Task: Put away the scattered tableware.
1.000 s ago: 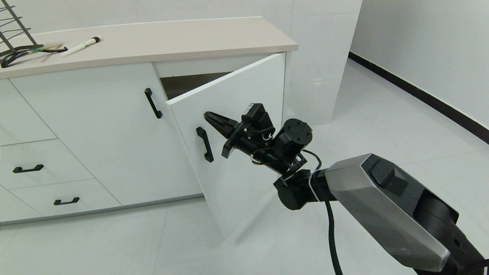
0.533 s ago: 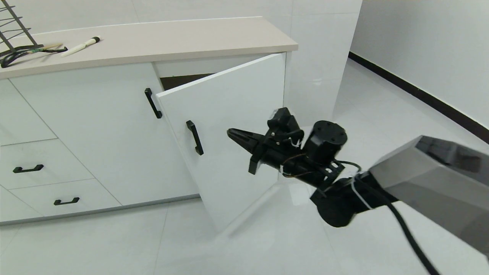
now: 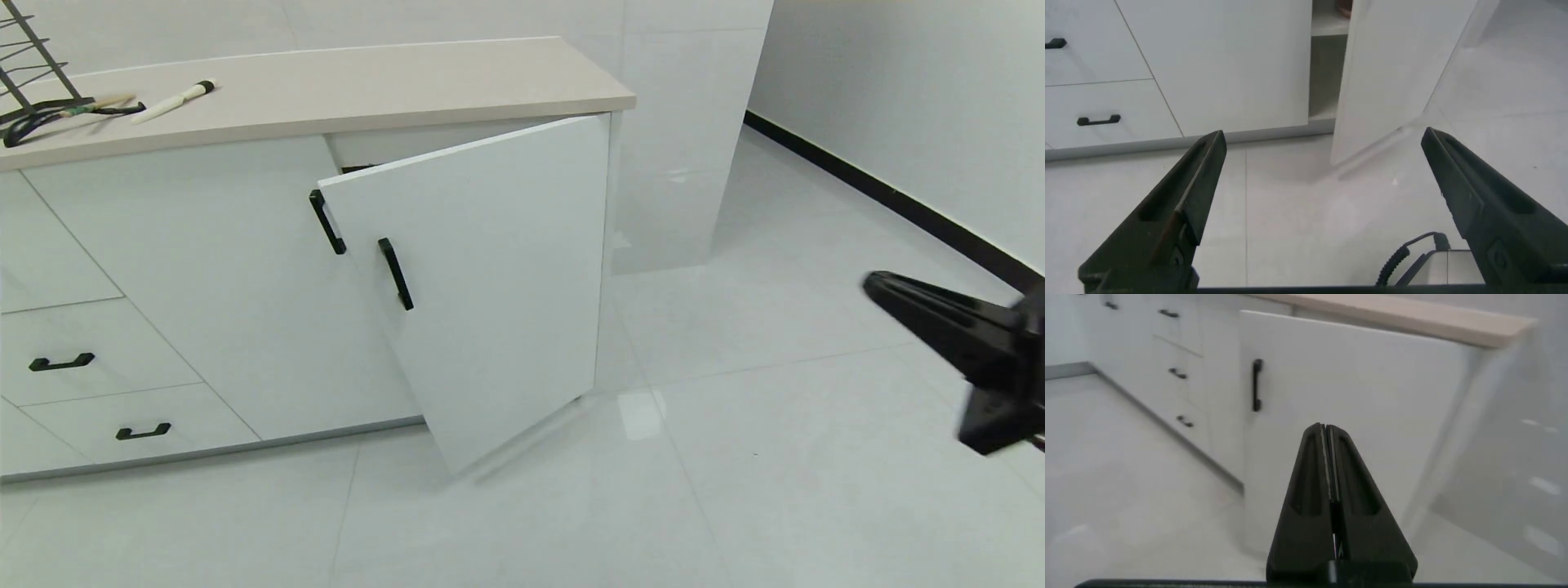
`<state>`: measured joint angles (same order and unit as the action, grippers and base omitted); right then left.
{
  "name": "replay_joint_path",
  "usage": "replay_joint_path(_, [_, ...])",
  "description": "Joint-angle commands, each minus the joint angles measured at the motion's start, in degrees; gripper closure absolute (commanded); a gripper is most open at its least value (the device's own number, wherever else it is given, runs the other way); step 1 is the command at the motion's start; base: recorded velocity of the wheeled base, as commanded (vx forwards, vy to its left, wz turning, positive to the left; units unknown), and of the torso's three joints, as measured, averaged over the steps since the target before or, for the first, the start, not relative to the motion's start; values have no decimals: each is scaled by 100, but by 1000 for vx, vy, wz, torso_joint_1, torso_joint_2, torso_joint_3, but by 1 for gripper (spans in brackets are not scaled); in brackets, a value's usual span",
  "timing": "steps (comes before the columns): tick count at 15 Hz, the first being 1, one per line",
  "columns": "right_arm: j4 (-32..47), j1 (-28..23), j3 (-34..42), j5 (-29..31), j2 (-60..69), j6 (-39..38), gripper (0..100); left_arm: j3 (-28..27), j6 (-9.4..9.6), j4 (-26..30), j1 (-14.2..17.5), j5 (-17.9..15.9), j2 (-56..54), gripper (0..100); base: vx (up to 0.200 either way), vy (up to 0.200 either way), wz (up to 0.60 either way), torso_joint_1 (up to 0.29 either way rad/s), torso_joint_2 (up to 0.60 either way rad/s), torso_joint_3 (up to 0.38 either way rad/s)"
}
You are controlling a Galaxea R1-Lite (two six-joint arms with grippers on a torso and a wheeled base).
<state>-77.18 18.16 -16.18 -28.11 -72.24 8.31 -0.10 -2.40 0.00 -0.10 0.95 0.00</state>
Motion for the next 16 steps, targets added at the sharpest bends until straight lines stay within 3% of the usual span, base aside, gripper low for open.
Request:
replay_joint_path(1, [370,-1438,1618,-54,2865,-5,100,1,3,0,1,2,0,0,0,200,0,-2,7,2])
replay_joint_path(4, [2374,-1948,1618,-45,4456,-32,100,1,-6,0,10,10,0,0,0,0,0,0,0,0])
replay_joint_path(7, [4782,-2142,1618,51,6126,-40,100,1,12,-9,10,2,0,0,0,200,0,1,4,4])
replay_joint_path(8, [5846,-2177,1618,438,6723,-119,100,1,3,-9,1,10,0,0,0,200,0,-2,7,2])
replay_joint_path(9, [6347,-2115,1618,746,6758,-207,100,1,3,-9,1,10,0,0,0,200,0,-2,12,2])
replay_joint_path(11, [6874,-2115,1618,1809,6750,-867,100,1,3,-9,10,10,0,0,0,200,0,5,2,5])
replay_joint_path(13, [7560,-2124,1600,2671,6750,-1042,100,1,3,-9,1,10,0,0,0,200,0,0,7,5])
replay_joint_path(16, [7507,-2133,1609,2855,6741,-1060,100,1,-6,-9,10,10,0,0,0,0,0,0,0,0])
